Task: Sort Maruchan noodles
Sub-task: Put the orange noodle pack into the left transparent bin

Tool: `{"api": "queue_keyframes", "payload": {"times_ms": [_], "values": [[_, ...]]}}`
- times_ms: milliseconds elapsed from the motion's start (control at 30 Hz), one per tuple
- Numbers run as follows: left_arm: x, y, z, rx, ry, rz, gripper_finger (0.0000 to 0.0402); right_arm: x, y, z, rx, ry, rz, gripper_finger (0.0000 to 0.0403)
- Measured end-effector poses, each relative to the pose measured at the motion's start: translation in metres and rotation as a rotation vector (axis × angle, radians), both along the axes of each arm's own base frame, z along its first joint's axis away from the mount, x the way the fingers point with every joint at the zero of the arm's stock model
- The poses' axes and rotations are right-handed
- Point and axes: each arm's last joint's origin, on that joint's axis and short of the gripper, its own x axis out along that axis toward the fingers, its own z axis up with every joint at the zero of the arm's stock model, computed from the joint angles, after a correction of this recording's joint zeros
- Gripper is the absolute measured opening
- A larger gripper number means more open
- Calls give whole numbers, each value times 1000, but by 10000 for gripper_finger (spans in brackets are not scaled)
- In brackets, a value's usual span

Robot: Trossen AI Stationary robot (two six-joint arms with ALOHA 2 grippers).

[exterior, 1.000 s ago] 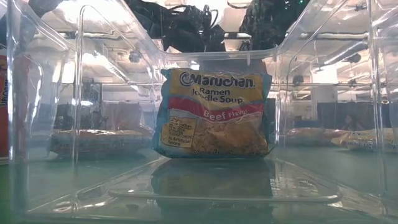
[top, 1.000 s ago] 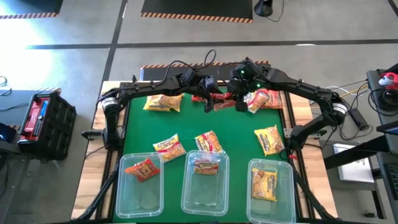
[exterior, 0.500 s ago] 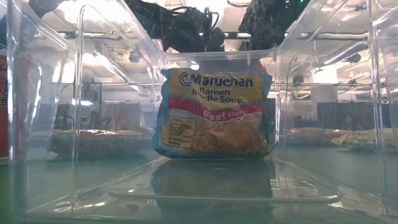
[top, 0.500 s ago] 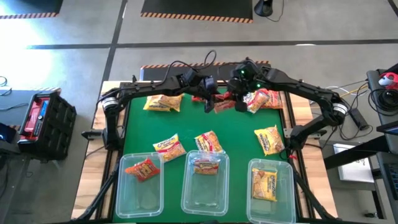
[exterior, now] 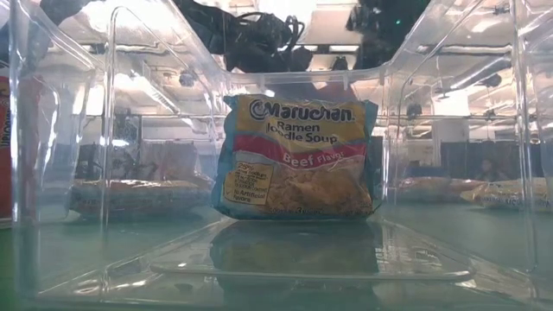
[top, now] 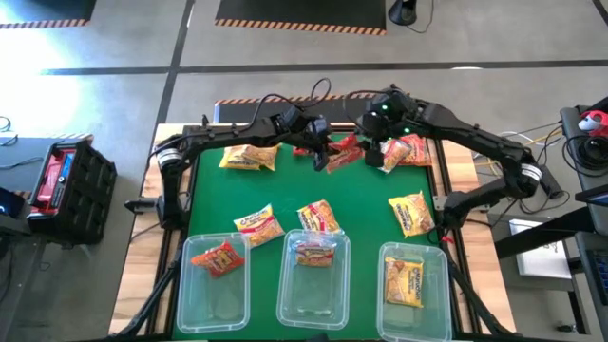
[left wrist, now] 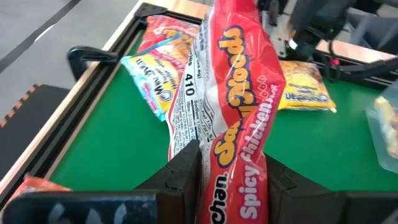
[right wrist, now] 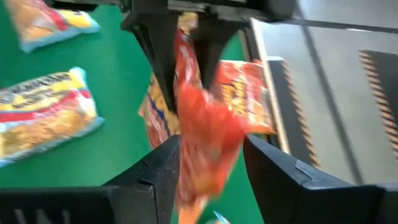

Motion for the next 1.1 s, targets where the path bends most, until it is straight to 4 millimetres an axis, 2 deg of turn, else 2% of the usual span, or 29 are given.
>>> {"api": "queue_keyframes", "payload": {"times_ms": [267,500,700,800,933,1100], "values": [[-3,6,2,-89,-12,69,82,-25,14,18,25,-31,-101,168],[-2,2,32,-123,15,55,82,-30,18,22,78,-57,-158,157],[-9,-36,47,-189,238,-55,82,-27,16,14,89,0,-143,149],[-17,-58,63,-191,280,-102,82,-26,15,8,100,26,-142,146],[-36,-87,93,-171,257,-159,82,-23,13,2,113,50,-144,143],[-66,-125,106,-210,289,-193,82,-20,11,-1,118,61,-144,145]]}}
